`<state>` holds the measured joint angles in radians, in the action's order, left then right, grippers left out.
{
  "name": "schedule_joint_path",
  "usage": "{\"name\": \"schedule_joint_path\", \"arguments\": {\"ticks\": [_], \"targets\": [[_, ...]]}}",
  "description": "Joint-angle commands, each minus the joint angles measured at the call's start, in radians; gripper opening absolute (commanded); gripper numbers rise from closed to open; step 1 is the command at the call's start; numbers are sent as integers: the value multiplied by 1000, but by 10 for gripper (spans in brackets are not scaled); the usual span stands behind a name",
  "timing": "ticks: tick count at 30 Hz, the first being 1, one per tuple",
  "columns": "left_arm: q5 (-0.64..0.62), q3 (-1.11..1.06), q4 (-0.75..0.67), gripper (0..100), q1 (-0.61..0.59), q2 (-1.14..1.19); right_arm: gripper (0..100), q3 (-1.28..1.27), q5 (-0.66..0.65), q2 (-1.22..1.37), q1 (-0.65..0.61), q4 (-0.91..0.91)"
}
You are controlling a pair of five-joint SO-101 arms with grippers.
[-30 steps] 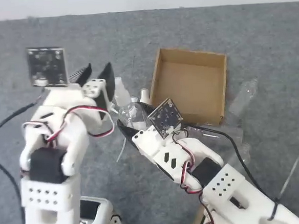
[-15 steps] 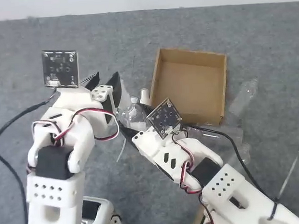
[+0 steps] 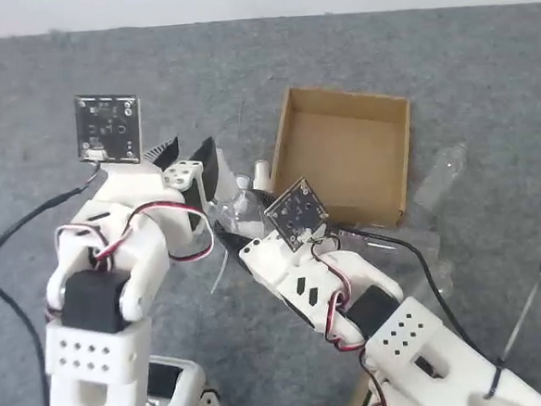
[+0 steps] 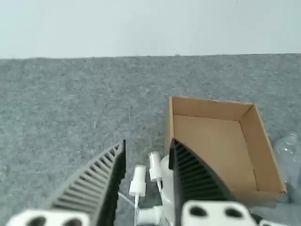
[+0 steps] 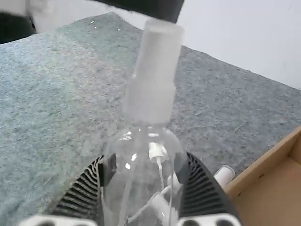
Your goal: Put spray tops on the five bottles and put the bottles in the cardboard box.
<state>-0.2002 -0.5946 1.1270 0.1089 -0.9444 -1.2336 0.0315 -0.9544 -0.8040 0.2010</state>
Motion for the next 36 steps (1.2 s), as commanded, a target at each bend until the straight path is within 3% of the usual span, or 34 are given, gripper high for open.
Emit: {"name": "schedule_joint_path", "arguments": {"ticks": [1,12,18,24,30,36], "targets": [[14,-45,14,133,9,-129,6,23,11,-31,15,-15],[9,-150,-14,138,2,-385,6,115,12,-28,73,48],[12,-305,-32,141,14,-526,6,365,11,48,154,160],[66,-507,-123,250,132,-569,6,730,14,343,205,325],[68,-627,-232,255,196,-569,6,1005,17,561,147,539],[68,-647,-245,254,195,-568,6,1059,17,521,101,676]]}}
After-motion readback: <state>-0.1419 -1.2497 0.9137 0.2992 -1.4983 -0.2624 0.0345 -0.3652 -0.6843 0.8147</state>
